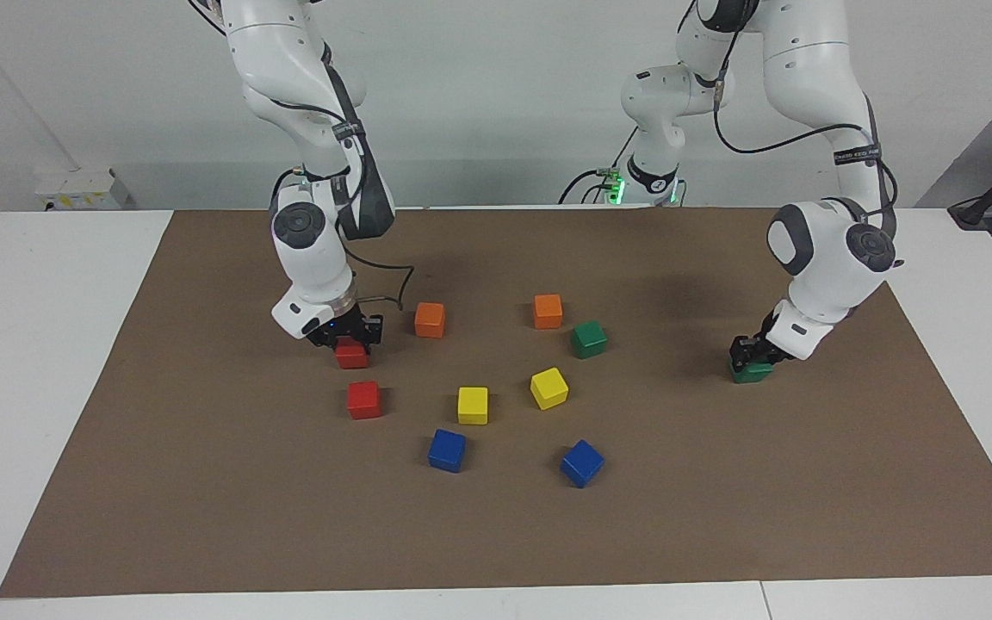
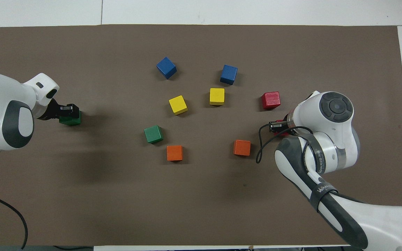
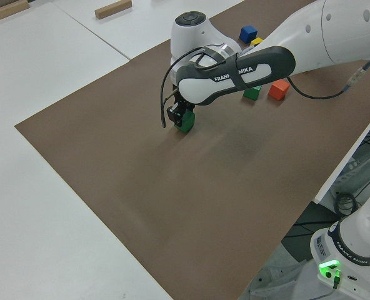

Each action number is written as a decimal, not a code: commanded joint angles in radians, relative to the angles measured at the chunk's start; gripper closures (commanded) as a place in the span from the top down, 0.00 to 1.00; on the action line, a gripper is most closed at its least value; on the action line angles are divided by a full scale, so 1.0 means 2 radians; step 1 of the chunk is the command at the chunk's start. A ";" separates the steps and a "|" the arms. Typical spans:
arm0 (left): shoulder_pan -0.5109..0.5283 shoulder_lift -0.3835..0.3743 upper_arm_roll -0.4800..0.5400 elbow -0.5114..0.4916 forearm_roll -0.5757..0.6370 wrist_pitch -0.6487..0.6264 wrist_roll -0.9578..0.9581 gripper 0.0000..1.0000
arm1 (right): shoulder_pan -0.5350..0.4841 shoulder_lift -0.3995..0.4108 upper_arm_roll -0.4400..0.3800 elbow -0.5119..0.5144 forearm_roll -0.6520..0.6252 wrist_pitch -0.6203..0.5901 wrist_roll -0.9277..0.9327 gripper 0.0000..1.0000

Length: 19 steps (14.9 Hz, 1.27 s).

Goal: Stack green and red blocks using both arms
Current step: 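Release the green block with the left gripper while the right gripper carries red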

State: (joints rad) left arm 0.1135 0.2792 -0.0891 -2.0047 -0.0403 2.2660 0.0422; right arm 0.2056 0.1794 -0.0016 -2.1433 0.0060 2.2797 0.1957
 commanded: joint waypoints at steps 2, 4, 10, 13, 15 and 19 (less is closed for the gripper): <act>-0.001 -0.015 0.002 -0.010 -0.007 0.001 -0.003 1.00 | -0.055 -0.003 -0.001 0.067 0.001 -0.064 -0.095 0.00; 0.000 -0.025 0.002 -0.003 -0.007 -0.015 -0.003 1.00 | -0.085 0.001 -0.001 0.068 -0.002 -0.045 -0.128 0.00; -0.070 -0.022 -0.001 0.060 -0.007 -0.085 -0.156 1.00 | -0.135 0.028 -0.001 0.060 -0.003 0.007 -0.197 0.00; -0.115 -0.024 -0.001 0.059 -0.005 -0.083 -0.236 1.00 | -0.138 0.039 -0.001 0.053 -0.003 0.031 -0.201 0.00; -0.145 -0.025 -0.001 0.056 -0.005 -0.081 -0.285 1.00 | -0.138 0.048 -0.001 0.054 -0.003 0.042 -0.201 0.00; -0.206 -0.033 -0.001 0.040 -0.005 -0.080 -0.376 1.00 | -0.138 0.058 -0.001 0.053 -0.003 0.053 -0.202 0.00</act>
State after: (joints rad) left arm -0.2398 0.2386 -0.1086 -1.8945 -0.0443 2.1151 -0.6240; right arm -0.0600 0.2937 -0.0112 -2.0272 0.0054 2.3637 -0.1842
